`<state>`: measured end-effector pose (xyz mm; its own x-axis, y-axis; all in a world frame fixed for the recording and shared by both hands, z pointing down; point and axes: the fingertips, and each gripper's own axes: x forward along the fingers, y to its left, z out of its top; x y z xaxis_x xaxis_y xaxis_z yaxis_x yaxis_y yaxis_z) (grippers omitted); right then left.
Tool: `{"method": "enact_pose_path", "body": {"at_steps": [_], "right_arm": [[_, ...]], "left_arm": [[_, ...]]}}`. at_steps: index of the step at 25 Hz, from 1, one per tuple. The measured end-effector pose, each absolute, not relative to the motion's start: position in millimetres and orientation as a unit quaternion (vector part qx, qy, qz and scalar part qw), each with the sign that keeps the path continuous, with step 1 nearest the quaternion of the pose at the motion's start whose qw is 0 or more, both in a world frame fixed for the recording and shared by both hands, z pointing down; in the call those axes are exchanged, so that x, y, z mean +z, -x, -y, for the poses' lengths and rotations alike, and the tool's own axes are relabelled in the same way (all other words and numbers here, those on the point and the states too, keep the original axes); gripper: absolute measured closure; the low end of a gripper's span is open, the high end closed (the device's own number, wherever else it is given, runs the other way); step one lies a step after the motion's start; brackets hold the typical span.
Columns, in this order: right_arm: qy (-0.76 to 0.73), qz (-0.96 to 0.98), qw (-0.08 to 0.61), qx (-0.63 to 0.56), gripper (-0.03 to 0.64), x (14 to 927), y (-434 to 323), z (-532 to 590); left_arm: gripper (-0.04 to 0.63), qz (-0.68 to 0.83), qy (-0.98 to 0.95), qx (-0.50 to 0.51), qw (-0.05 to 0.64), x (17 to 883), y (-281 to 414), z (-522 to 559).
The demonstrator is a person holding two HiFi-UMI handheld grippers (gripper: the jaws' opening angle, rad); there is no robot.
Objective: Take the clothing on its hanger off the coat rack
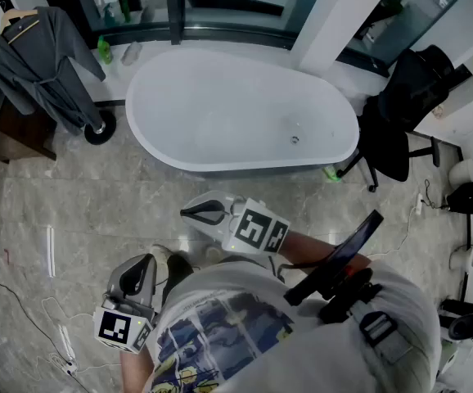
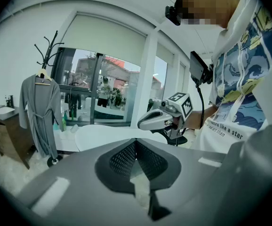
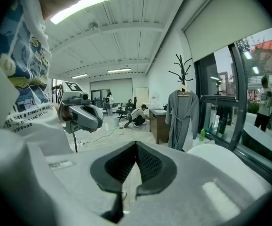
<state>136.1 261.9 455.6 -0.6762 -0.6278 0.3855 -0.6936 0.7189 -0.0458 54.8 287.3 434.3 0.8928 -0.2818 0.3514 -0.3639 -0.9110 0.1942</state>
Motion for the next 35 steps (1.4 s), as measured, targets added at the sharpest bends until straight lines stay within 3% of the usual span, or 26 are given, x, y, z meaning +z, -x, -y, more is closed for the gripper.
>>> {"method": "enact_pose_path", "body": {"at_steps": [14,22,35], "right_arm": [[-0.364,0.907,0.175,0.122,0.614,477.7,-161.0,-260.3],[-0.397,0.890,0.182,0.129,0.492,487.1,-150.2,-175.7],[-0.396,0.894,0.195,0.074,0.459,463.6,-60.6,-6.3]], "left_arm": [[0.594,0.199,-0.958,0.157,0.131,439.0,-59.3,-273.0],[0.592,0.192,-0.960,0.146,0.141,447.6,-31.3,-184.1],[0.583,0.185,-0.966,0.153,0.099,450.6,69.4,-51.6]]}}
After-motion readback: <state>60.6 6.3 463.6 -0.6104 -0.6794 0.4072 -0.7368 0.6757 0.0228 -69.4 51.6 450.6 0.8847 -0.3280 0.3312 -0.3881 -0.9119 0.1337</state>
